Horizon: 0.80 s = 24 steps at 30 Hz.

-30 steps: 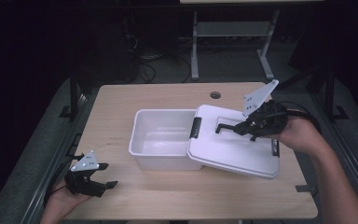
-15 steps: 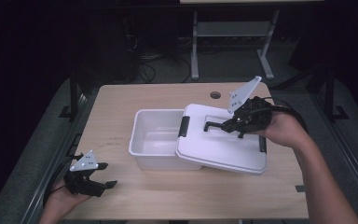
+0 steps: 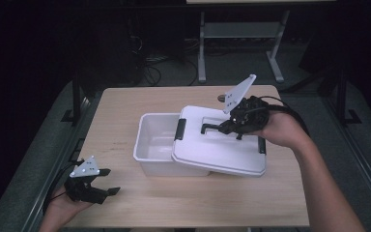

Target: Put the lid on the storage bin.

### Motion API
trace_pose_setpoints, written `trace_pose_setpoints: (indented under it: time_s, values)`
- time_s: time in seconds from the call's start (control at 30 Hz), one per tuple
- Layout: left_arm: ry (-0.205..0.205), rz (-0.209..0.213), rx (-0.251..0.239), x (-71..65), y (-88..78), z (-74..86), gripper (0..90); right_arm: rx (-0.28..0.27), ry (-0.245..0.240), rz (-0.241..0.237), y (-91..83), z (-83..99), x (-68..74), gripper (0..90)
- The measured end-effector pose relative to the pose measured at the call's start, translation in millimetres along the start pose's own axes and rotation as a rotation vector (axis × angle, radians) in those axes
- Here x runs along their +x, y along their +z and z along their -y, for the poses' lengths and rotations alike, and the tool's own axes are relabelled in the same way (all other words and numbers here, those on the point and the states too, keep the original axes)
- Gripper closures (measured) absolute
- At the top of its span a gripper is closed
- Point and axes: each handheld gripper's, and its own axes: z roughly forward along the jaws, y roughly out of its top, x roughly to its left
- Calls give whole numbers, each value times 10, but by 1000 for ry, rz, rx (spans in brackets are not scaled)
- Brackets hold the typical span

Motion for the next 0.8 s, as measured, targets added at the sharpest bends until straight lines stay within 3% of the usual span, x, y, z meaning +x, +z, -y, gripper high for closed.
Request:
trace_pose_setpoints:
  time_s: [0.8]
  values:
    - [-11,-5,7,12,-6,40,251,-19,-28,-30,213,-369,-86,845]
